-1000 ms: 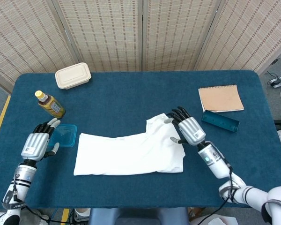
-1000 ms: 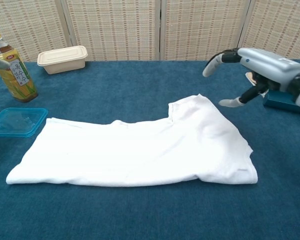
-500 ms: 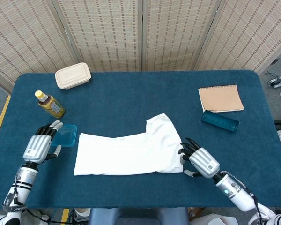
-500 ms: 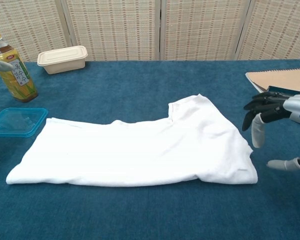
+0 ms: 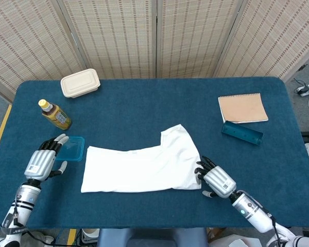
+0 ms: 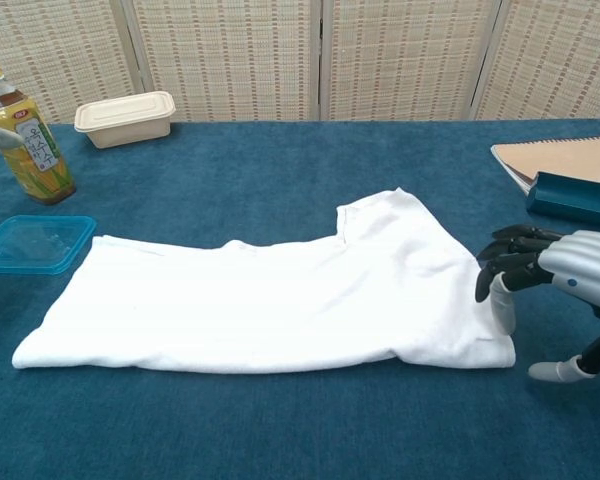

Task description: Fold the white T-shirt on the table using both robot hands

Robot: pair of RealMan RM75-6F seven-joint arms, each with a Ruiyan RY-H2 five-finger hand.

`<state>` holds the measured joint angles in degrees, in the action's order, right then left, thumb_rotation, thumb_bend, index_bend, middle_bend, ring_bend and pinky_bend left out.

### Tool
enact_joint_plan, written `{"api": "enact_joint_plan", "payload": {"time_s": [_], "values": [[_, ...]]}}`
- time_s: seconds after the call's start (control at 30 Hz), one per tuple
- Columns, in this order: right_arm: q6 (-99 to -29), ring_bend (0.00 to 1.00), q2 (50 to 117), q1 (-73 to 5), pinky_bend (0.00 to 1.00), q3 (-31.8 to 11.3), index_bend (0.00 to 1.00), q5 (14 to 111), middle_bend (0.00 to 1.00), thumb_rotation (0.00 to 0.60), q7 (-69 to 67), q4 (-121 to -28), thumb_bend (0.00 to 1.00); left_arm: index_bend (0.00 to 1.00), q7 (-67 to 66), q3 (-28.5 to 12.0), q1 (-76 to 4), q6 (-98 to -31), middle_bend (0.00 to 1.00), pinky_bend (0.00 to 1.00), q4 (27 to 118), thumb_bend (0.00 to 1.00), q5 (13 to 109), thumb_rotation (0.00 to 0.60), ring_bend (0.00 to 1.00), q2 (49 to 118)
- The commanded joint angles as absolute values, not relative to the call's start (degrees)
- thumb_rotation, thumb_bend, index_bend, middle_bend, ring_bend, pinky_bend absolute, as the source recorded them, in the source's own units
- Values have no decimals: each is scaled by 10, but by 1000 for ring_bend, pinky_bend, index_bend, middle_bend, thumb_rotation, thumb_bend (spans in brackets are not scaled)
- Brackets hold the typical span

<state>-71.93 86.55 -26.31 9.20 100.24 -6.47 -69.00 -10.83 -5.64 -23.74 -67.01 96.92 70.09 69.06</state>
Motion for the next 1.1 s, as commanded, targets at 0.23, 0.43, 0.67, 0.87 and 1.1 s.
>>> {"api": "enact_joint_plan", "payload": {"time_s": [0.23,0.43,0.67,0.87,1.1], "values": [[-703,136,884,-268,31,87,520,1003,329,600,-57,-670,96,26,-106,-57,-237,-666,52,83,969,438,702,600,71,690],[-697,136,896,-271,31,83,528,1004,332,600,-54,-655,143,26,-105,-58,-236,-667,44,82,966,438,703,600,62,691],[-695,148,904,-274,31,80,552,1006,344,600,-53,-647,235,26,-101,-58,-234,-668,39,78,964,438,703,600,58,690],[-700,164,908,-273,31,81,584,1010,362,600,-54,-642,326,26,-99,-58,-232,-670,36,76,964,438,705,600,55,689],[-712,171,897,-265,31,82,601,1008,370,600,-60,-642,373,26,-99,-59,-233,-669,32,76,963,438,707,600,51,692]]}}
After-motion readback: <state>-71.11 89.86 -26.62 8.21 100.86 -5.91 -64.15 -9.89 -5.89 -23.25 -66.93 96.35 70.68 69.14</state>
